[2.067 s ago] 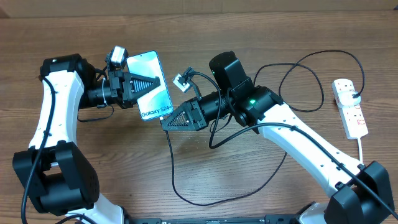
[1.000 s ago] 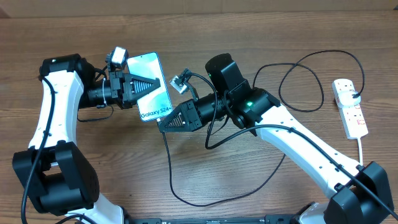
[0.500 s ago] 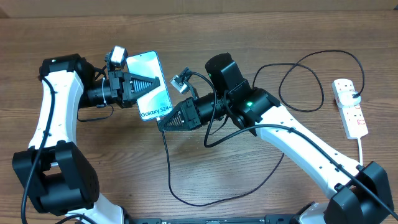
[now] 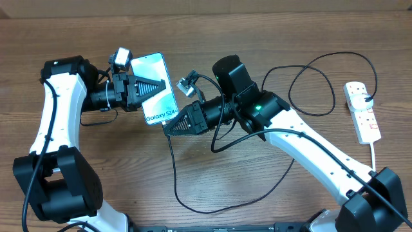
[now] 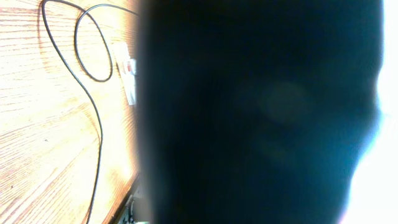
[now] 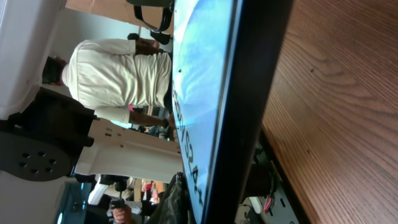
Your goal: Plug charger to phone and switch on socket
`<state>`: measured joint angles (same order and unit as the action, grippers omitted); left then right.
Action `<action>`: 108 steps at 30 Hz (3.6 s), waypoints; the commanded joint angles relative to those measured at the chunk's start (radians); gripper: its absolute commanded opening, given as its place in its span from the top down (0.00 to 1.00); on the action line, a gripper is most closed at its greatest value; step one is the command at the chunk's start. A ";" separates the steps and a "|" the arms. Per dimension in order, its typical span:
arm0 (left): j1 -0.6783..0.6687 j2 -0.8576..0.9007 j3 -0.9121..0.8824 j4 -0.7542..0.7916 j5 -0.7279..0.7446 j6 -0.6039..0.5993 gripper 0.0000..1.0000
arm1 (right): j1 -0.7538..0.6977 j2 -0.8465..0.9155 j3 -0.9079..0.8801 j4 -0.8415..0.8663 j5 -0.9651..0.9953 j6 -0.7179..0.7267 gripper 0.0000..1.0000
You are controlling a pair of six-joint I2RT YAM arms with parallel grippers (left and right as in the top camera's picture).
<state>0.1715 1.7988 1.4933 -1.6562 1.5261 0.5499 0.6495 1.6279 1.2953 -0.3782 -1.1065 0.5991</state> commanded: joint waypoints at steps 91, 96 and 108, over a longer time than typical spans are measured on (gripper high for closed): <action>-0.001 -0.013 0.005 0.193 0.055 -0.203 0.96 | -0.035 -0.001 0.001 0.077 -0.058 0.009 0.96; -0.002 -0.013 0.005 0.191 0.055 -0.252 0.96 | -0.035 -0.001 0.001 0.077 -0.035 0.010 0.96; -0.002 -0.013 0.005 0.192 0.053 -0.242 0.96 | -0.035 -0.001 0.001 0.093 -0.009 0.022 0.96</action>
<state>0.1764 1.8011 1.4940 -1.4654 1.5486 0.3115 0.6212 1.6337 1.2827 -0.2977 -1.1202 0.6239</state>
